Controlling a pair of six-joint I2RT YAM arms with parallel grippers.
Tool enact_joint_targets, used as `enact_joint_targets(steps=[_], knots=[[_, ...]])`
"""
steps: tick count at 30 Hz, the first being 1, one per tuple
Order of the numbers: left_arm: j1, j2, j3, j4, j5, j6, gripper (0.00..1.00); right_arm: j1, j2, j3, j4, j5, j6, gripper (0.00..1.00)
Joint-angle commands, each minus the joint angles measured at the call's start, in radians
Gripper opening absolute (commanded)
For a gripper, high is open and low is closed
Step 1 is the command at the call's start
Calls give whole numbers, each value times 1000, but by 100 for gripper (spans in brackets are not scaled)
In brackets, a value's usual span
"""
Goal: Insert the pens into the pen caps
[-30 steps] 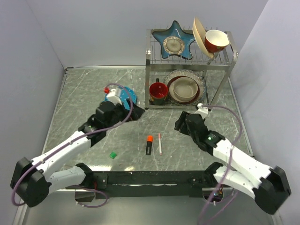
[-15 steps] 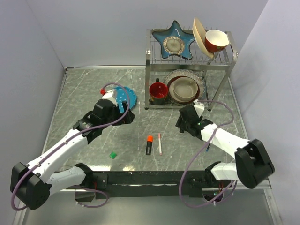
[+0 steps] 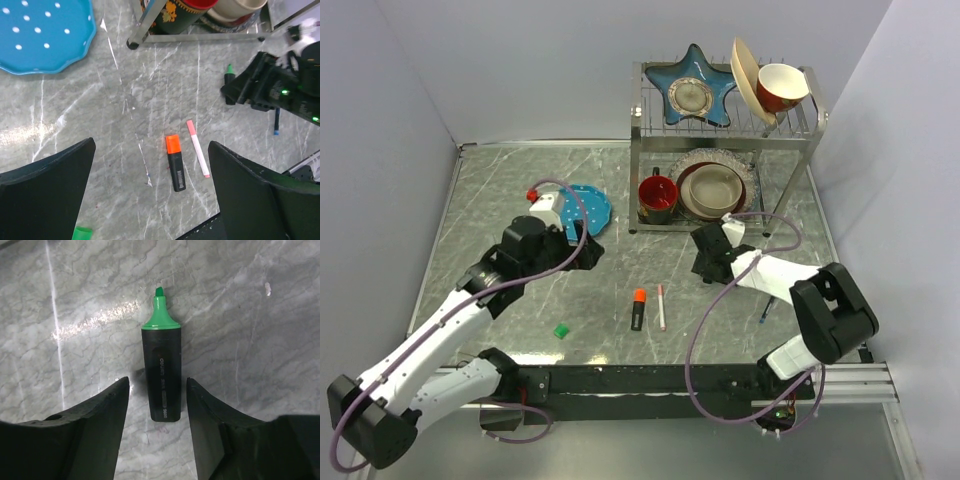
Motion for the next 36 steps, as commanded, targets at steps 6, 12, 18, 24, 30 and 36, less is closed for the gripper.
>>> enact_joint_targets(steps=[6, 12, 18, 24, 30, 36], knots=[[2, -128, -45, 73, -15, 12, 99, -7, 62, 53, 26, 17, -7, 46], [2, -177, -82, 121, 31, 1, 94, -4, 40, 22, 82, -41, -58, 26], [2, -138, -76, 99, 164, -92, 79, 71, -104, -45, 164, -73, -93, 17], [0, -122, -197, 305, 269, -172, 72, 263, -294, -78, 250, -64, -70, 13], [-9, -165, -333, 600, 407, -186, 64, 363, -417, -52, 263, -47, 77, 11], [-93, -165, -392, 696, 326, -123, 62, 397, -452, 7, 261, -63, 169, 8]])
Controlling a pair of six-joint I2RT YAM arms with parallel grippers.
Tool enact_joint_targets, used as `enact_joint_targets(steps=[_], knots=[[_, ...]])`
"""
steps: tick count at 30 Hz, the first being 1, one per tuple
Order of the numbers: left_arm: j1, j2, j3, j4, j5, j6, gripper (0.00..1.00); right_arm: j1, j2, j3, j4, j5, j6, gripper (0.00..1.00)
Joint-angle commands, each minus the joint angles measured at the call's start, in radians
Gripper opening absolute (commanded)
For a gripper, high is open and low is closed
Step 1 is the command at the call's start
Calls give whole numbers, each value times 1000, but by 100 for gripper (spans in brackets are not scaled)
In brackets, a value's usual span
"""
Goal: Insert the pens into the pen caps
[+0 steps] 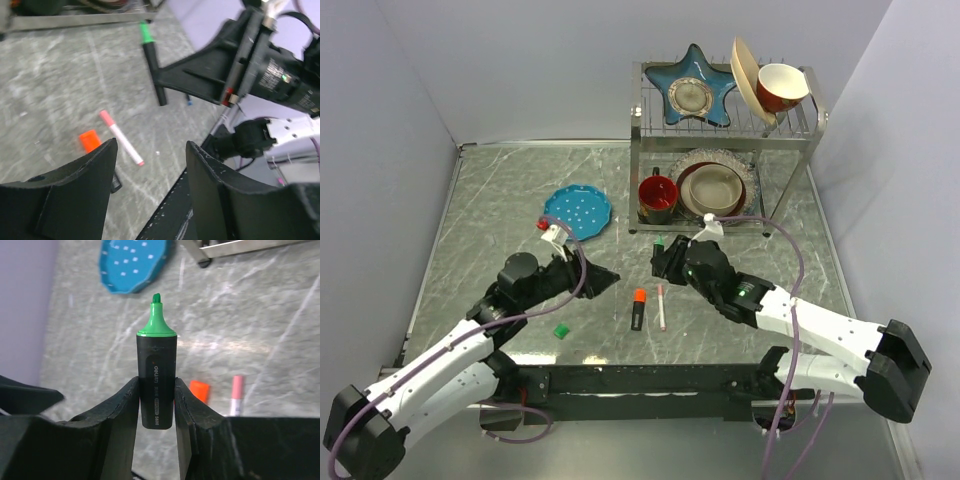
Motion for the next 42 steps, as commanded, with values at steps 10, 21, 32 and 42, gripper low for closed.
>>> enact_joint_targets(steps=[10, 21, 32, 42], knots=[[-196, 117, 43, 229, -125, 97, 64, 71, -44, 73, 105, -18, 123, 7], [-196, -1, 136, 44, -283, 36, 68, 90, -142, -15, 203, -159, -159, 4], [-197, 167, 288, 11, -205, 10, 58, 157, -154, 39, 154, -145, -233, 2], [-208, 226, 274, 33, -125, -53, 26, 171, -179, 27, 151, -104, -233, 8]])
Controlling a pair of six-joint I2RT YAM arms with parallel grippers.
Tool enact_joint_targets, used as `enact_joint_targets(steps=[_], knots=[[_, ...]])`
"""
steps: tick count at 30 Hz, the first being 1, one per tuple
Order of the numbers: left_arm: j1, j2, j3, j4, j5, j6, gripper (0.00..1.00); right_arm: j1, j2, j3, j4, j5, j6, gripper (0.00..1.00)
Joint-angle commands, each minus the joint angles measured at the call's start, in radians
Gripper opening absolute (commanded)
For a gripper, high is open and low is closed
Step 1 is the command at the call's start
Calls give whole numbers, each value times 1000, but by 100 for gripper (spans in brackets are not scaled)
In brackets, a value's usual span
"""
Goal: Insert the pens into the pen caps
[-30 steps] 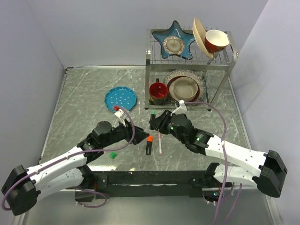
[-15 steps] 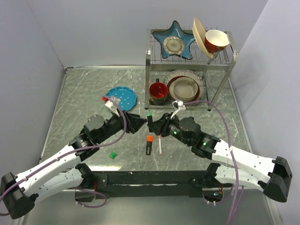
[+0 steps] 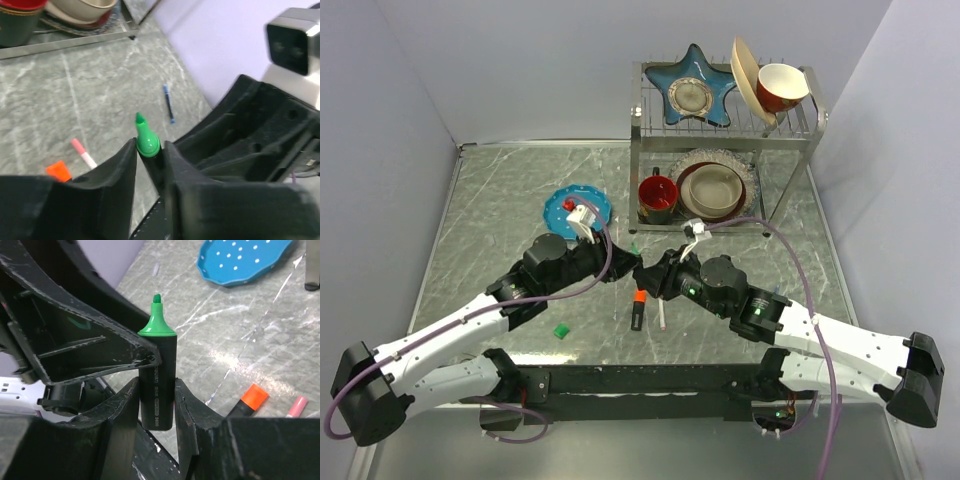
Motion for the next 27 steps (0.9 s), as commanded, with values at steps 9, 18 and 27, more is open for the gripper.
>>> enact_joint_targets(steps=[9, 18, 27], knots=[[-8, -67, -7, 165, 318, 28, 1, 4, -149, -33, 53, -125, -55, 50], [-7, -142, -70, 410, 430, -69, 1, -2, -291, -141, 228, -384, 6, 56], [-7, -148, -105, 544, 440, -152, 1, -1, -254, -159, 397, -521, 67, 44]])
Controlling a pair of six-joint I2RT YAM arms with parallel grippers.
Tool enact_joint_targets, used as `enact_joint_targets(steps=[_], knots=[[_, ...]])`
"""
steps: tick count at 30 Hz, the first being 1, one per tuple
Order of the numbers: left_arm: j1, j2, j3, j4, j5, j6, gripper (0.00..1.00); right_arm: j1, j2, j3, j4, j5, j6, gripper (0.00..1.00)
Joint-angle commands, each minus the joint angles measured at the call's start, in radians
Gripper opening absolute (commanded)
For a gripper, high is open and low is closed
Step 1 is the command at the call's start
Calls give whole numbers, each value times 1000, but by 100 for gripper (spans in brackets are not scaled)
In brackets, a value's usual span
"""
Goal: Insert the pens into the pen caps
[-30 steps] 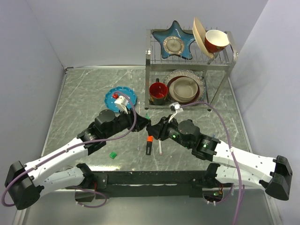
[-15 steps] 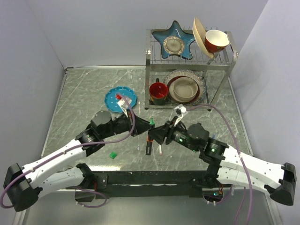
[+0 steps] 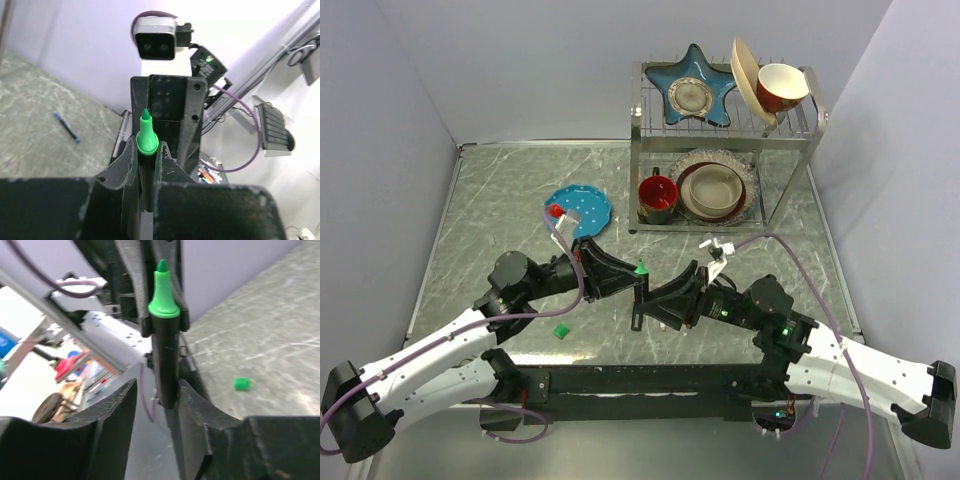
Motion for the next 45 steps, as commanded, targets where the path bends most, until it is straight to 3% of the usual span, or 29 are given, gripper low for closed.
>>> enact_joint_targets(steps=[1, 7, 13, 16, 17, 18, 19, 22, 24, 25, 32, 33, 37, 38, 39, 41, 43, 45], knots=[[-1, -15, -10, 142, 32, -48, 1, -3, 21, -8, 164, -98, 45, 43], [-1, -12, -36, 196, 29, -69, 1, -5, 52, -40, 302, -112, 105, 34], [-1, 3, -65, 262, 26, -99, 1, -2, 91, -33, 375, -124, 142, 34], [-1, 6, -65, 271, 26, -103, 1, -3, 107, -30, 392, -136, 148, 17], [-1, 2, -65, 259, 26, -103, 1, -3, 108, -30, 395, -136, 148, 4], [-1, -1, -64, 241, 26, -94, 1, -5, 105, -31, 392, -130, 151, 0], [-1, -8, -61, 209, 10, -82, 15, -3, 101, -36, 384, -118, 151, 0], [-1, -69, -26, -56, -128, -30, 71, -5, 40, -50, 324, -60, 144, 0], [-1, -124, -2, -216, -207, -22, 77, -6, 4, -60, 278, -8, 131, 0], [-1, -142, 7, -268, -329, -34, 81, -5, -31, -67, 258, 9, 128, 0], [0, -255, 28, -712, -866, -353, 79, -5, -152, -45, 12, 147, 53, 0], [-1, -256, 33, -749, -894, -423, 78, -5, -163, -41, -4, 157, 47, 0], [0, -160, 127, -975, -1052, -465, 77, -6, -206, -37, -65, 184, 23, 0], [2, -125, 166, -1275, -1110, -708, 75, -5, -214, -39, -84, 195, 22, 0], [5, -91, 203, -1421, -1191, -858, 72, -6, -220, -40, -96, 203, 18, 0], [7, -17, 275, -1692, -1192, -1143, 68, -6, -237, -45, -121, 223, 9, 0], [7, -6, 283, -1715, -1153, -1206, 70, -6, -248, -54, -121, 232, 4, 0], [7, -24, 248, -1598, -1108, -1217, 71, -6, -248, -54, -119, 233, -2, 0]])
